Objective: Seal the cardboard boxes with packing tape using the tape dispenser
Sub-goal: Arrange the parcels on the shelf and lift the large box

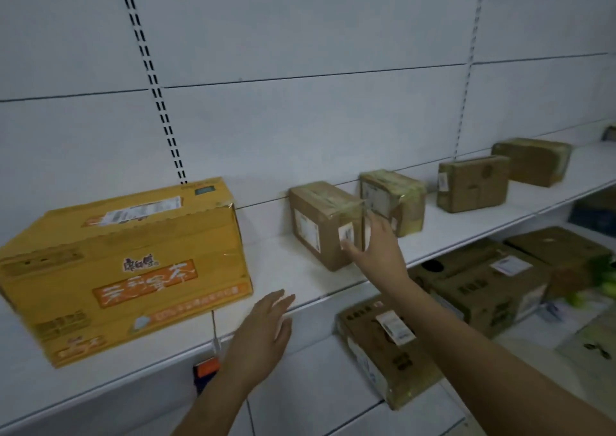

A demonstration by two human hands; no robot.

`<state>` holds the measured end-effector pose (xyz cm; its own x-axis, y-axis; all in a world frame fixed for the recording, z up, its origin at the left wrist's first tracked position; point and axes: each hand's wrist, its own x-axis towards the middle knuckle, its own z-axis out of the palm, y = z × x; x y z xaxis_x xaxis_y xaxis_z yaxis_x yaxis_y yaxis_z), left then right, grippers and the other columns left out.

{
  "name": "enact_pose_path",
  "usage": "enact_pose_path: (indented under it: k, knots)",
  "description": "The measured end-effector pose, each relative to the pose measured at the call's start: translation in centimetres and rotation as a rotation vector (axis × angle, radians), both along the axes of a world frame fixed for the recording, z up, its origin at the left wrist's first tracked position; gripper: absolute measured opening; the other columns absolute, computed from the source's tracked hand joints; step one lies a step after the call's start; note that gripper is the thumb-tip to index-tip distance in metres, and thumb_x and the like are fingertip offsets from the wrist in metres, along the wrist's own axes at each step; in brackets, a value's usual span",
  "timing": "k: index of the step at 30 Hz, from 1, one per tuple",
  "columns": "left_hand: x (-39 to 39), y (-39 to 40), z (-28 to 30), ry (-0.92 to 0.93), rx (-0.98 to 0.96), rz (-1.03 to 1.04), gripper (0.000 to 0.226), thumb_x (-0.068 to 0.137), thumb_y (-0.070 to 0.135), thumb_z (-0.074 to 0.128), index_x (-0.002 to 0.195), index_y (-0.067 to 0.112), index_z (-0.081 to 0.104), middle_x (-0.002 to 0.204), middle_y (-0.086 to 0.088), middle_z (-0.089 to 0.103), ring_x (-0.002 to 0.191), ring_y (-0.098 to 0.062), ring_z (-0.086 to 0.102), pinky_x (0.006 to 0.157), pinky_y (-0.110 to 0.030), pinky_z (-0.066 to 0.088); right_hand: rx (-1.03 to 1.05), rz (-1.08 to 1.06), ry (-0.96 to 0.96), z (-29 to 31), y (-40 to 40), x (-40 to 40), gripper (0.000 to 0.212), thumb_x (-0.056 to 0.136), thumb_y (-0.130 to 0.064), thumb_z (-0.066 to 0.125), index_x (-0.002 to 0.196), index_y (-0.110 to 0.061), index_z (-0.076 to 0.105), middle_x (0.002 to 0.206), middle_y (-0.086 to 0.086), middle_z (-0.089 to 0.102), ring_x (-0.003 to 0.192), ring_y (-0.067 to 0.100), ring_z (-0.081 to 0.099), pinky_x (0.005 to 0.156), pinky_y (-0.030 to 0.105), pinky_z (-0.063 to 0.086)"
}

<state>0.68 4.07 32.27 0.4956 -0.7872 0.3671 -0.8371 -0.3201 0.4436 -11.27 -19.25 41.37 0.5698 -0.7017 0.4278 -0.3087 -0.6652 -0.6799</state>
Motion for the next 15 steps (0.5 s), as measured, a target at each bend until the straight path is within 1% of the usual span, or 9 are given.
enact_pose_path:
  k: [1,3,5,7,8,9,12,13,15]
  knots:
    - [0.3,-1.1,-0.4,0.051,0.039,0.028,0.045,0.106,0.033,0.042,0.151,0.031,0.036,0.158,0.011,0.027,0.144,-0.002,0.022,0.116,-0.014,0.012,0.055,0.021,0.003,0.0,-0.8,0.3,0.087,0.087,-0.043,0.069,0.153,-0.015,0.021,0.154,0.011,0.030,0.139,0.028,0.034,0.110,0.039,0.034]
    - [1.0,-3.1,-0.8,0.069,0.100,0.083,0.049,0.106,0.034,0.041,0.154,0.027,0.032,0.162,0.006,0.022,0.148,-0.008,0.019,0.115,-0.013,0.006,0.104,0.079,-0.021,0.0,-1.9,1.6,0.102,0.084,-0.047,0.071,0.157,-0.021,0.004,0.160,0.009,0.017,0.143,0.028,0.028,0.111,0.040,0.033]
    - [1.4,-4.5,-0.7,0.060,0.121,0.134,0.049,0.106,0.035,0.040,0.153,0.023,0.035,0.162,0.001,0.025,0.149,-0.013,0.022,0.116,-0.016,0.008,0.076,0.111,0.003,-0.2,-2.5,3.3,0.104,0.082,-0.053,0.070,0.156,-0.027,0.003,0.160,0.008,0.010,0.143,0.032,0.026,0.110,0.044,0.035]
    - [1.7,-5.2,-0.5,0.009,0.119,0.196,0.050,0.105,0.044,0.034,0.150,0.024,0.042,0.159,0.001,0.034,0.145,-0.013,0.030,0.115,-0.017,0.013,0.034,0.061,0.105,-0.2,-3.2,4.9,0.102,0.078,-0.065,0.066,0.155,-0.028,0.011,0.161,0.010,-0.002,0.142,0.040,0.019,0.111,0.049,0.033]
    - [1.7,-5.3,-0.6,-0.031,0.119,0.217,0.056,0.102,0.051,0.026,0.148,0.026,0.045,0.157,0.002,0.038,0.144,-0.012,0.033,0.114,-0.017,0.014,0.032,0.013,0.148,-0.3,-3.7,5.6,0.099,0.076,-0.069,0.064,0.153,-0.028,0.017,0.160,0.012,-0.005,0.141,0.043,0.017,0.111,0.051,0.031]
    - [1.7,-5.3,-0.6,-0.066,0.125,0.231,0.064,0.098,0.056,0.018,0.147,0.027,0.046,0.155,0.004,0.040,0.142,-0.011,0.034,0.114,-0.017,0.015,0.025,-0.045,0.166,-0.2,-4.4,6.1,0.095,0.075,-0.071,0.063,0.150,-0.027,0.024,0.159,0.016,-0.004,0.139,0.045,0.018,0.112,0.052,0.029]
    - [1.5,-5.3,-1.1,-0.146,0.140,0.266,0.072,0.094,0.056,0.006,0.148,0.029,0.045,0.155,0.008,0.039,0.144,-0.007,0.032,0.117,-0.019,0.012,-0.122,-0.165,0.177,-0.1,-6.7,6.4,0.084,0.074,-0.069,0.063,0.139,-0.022,0.038,0.146,0.022,0.023,0.132,0.043,0.028,0.112,0.055,0.022]
    - [1.4,-5.4,-1.2,-0.160,0.139,0.278,0.071,0.095,0.055,0.006,0.149,0.030,0.044,0.156,0.009,0.039,0.145,-0.007,0.031,0.118,-0.019,0.011,-0.147,-0.147,0.168,0.1,-7.6,6.2,0.082,0.073,-0.068,0.064,0.136,-0.021,0.039,0.141,0.021,0.027,0.131,0.042,0.029,0.112,0.055,0.021]
    - [1.5,-5.8,-1.1,-0.168,0.135,0.289,0.065,0.098,0.052,0.011,0.149,0.030,0.044,0.156,0.009,0.039,0.145,-0.008,0.030,0.117,-0.020,0.012,-0.017,-0.012,0.067,0.6,-8.9,5.8,0.079,0.072,-0.060,0.073,0.131,-0.019,0.040,0.136,0.017,0.028,0.124,0.039,0.039,0.108,0.047,0.031]
